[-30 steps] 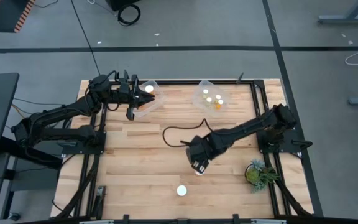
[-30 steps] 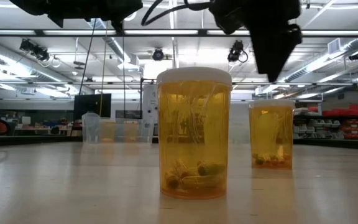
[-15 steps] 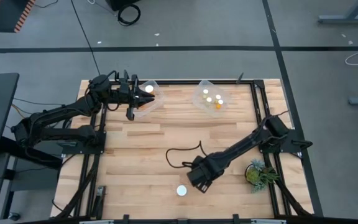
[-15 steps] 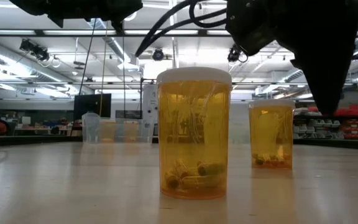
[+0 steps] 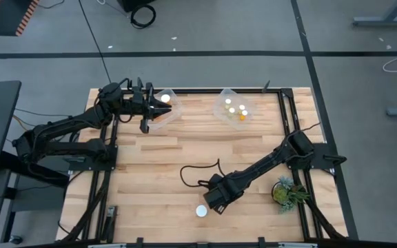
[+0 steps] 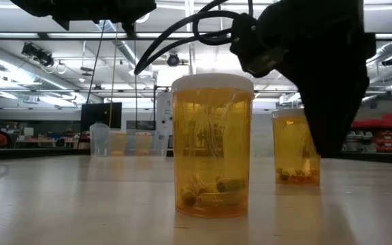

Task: Pick and place medicine bottles into bin by pill shape (circle, oval)
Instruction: Move the large orange medicine bottle to the center of the table

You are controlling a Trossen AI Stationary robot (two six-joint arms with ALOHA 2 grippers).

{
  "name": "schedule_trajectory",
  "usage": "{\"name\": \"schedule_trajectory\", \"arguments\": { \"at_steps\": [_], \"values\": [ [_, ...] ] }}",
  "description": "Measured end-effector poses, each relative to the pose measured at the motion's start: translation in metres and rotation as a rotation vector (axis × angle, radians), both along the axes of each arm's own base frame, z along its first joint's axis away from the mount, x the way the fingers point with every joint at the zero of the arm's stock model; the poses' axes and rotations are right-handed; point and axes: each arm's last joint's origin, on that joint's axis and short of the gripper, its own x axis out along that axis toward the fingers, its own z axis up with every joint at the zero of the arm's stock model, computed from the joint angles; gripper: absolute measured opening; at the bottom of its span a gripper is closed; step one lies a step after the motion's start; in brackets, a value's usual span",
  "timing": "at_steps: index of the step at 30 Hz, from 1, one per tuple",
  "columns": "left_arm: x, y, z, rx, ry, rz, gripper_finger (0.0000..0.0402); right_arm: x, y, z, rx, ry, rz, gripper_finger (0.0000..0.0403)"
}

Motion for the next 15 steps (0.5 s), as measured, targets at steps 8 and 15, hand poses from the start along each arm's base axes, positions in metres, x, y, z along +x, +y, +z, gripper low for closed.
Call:
{"name": "schedule_trajectory", "arguments": {
  "at_steps": [8, 15],
  "values": [
    [0.0, 0.0, 0.0, 0.0, 0.0, 0.0, 0.0063, 0.007, -0.012, 0.001, -0.044, -0.032, -0.011, 0.0224],
    [0.0, 0.0, 0.0, 0.0, 0.0, 0.0, 0.0063, 0.012, -0.019, 0.001, -0.059, -0.062, 0.008, 0.0223]
  ]
}}
